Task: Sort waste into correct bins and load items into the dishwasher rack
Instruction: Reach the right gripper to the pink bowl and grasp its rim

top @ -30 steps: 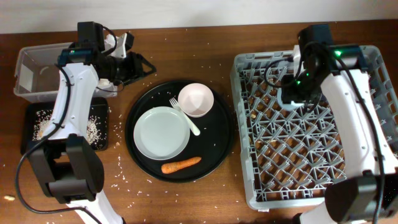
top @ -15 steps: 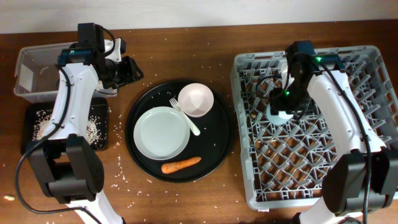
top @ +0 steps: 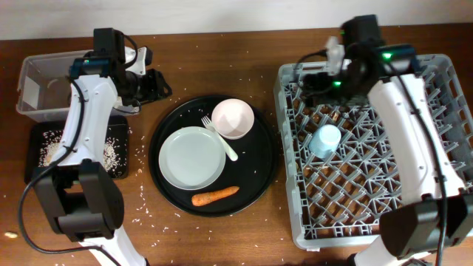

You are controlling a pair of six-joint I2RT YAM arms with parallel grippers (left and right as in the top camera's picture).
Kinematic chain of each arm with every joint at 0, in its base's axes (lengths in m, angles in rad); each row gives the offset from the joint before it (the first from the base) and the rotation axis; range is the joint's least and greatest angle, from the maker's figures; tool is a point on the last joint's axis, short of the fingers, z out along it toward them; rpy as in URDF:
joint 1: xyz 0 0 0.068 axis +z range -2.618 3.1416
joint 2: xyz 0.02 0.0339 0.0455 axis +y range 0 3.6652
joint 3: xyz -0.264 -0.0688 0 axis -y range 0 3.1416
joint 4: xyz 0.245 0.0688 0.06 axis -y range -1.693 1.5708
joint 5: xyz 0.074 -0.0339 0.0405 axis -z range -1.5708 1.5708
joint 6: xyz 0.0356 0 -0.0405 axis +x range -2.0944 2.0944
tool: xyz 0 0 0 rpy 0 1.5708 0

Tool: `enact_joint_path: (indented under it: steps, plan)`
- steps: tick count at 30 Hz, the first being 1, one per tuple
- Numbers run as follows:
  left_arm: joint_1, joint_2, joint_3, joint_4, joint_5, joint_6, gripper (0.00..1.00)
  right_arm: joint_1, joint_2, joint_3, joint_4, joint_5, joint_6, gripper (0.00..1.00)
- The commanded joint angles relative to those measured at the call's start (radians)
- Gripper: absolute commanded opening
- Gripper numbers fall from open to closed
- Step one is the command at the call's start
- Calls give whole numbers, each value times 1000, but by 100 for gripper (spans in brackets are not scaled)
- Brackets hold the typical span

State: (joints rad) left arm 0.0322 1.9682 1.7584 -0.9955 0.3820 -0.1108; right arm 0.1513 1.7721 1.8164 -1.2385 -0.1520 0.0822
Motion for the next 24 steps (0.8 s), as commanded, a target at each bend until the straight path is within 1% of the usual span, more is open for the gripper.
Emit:
enact_joint_path:
  steps: [1, 2, 3, 4, 5, 6, 7, 9, 12, 15, 16, 18, 19, 20, 24]
  plan:
    - [-29, -5, 11, -2, -42, 38, 50, 137, 3, 16, 53, -24, 14, 88]
    - [-39, -5, 11, -5, -69, 38, 50, 196, 26, 10, 99, 45, 81, 82]
    - [-48, -5, 11, -8, -98, 38, 51, 224, 47, 3, 128, 80, 113, 77]
    - [-51, -5, 11, -9, -115, 37, 54, 244, 72, 0, 148, 93, 131, 74]
    - [-51, -5, 11, -9, -121, 37, 54, 257, 99, 0, 163, 97, 145, 70]
    - [-51, -5, 11, -9, -121, 37, 55, 270, 139, 0, 183, 97, 145, 64]
    - [-51, -5, 11, -8, -121, 37, 55, 284, 185, 0, 205, 97, 145, 60]
    - [-51, -5, 11, -8, -121, 37, 55, 301, 254, 0, 226, 97, 145, 58]
    - [-52, -4, 11, -10, -121, 37, 55, 300, 311, 0, 237, 104, 164, 57]
    - [-52, -4, 10, -9, -121, 37, 55, 300, 312, 0, 254, 112, 164, 57]
    - [-52, -3, 10, -10, -120, 37, 55, 300, 312, 0, 257, 112, 171, 54]
    - [-64, -3, 8, -10, -117, 37, 55, 302, 316, -1, 264, 112, 179, 53]
    - [-70, -3, 8, -9, -118, 37, 55, 301, 320, -1, 268, 112, 189, 50]
    - [-77, -3, 8, -8, -119, 37, 55, 301, 325, -1, 271, 111, 189, 49]
    - [-100, 1, 8, -4, -183, 37, 56, 303, 376, -1, 270, 107, 189, 47]
